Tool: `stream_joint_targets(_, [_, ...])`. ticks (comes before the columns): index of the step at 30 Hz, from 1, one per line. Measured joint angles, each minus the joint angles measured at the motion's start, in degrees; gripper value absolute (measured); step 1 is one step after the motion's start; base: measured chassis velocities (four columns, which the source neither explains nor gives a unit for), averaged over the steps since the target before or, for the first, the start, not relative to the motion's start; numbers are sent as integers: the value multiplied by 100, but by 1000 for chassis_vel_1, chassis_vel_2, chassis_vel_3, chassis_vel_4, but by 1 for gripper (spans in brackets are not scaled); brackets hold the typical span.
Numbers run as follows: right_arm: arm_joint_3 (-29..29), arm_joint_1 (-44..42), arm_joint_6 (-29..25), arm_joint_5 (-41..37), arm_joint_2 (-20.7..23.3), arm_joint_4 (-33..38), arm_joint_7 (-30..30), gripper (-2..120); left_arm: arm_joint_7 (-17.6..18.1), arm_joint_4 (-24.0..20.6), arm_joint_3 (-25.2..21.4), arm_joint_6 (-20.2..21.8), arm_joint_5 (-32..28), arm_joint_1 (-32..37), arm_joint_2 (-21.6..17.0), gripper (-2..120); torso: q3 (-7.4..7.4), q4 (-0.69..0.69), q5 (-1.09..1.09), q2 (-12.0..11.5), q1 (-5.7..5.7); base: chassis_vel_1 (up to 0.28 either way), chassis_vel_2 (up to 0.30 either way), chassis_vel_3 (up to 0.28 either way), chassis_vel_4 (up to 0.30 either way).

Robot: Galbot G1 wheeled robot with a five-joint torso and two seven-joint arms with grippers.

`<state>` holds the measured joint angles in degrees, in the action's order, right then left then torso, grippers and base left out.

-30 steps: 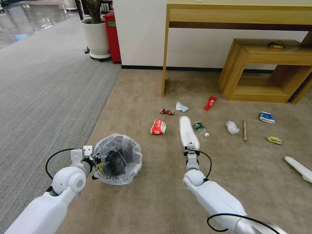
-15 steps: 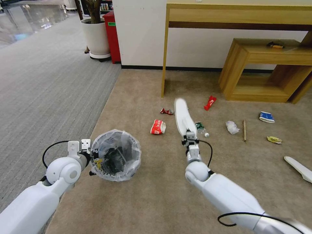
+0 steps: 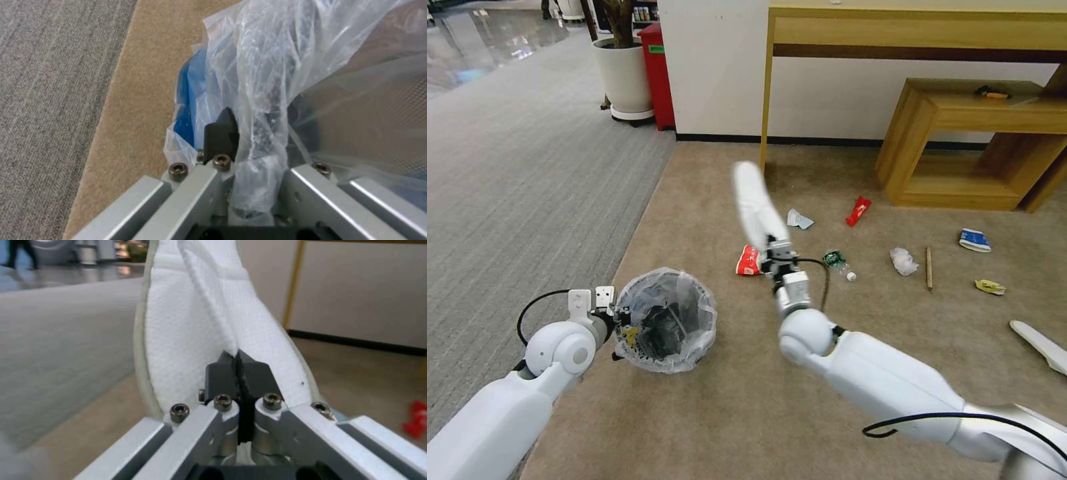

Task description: Pick up the trash bin and place the garbage on the floor into it.

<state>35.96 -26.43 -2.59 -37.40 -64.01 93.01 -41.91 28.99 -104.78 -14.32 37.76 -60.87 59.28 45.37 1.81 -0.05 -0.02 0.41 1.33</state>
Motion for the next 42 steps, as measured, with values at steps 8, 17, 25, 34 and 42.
stream_joint_targets(8, [506,212,127,-237,-275,494,-130,0,-15,81,20,0,22,-23,49,0,0,1,0,0,0,0,0,0,0])
stream_joint_targets(17, [1086,519,188,-498,-395,784,-200,0,35,169,44,-2,-21,-148,147,0,0,0,0,0,0,0,0,0,0])
stream_joint_targets(25, [1452,405,185,-456,-438,751,-208,0,86,106,60,4,-102,-202,171,0,-1,0,0,0,-1,0,0,0,0])
stream_joint_targets(34, [1604,233,171,-381,-549,590,-225,0,127,-2,51,11,-169,-215,167,0,0,2,0,0,-1,0,0,0,0])
stream_joint_targets(42, [1699,11,161,-295,-552,484,-228,0,149,-76,44,19,-198,-206,166,0,0,1,1,0,-1,0,0,0,0])
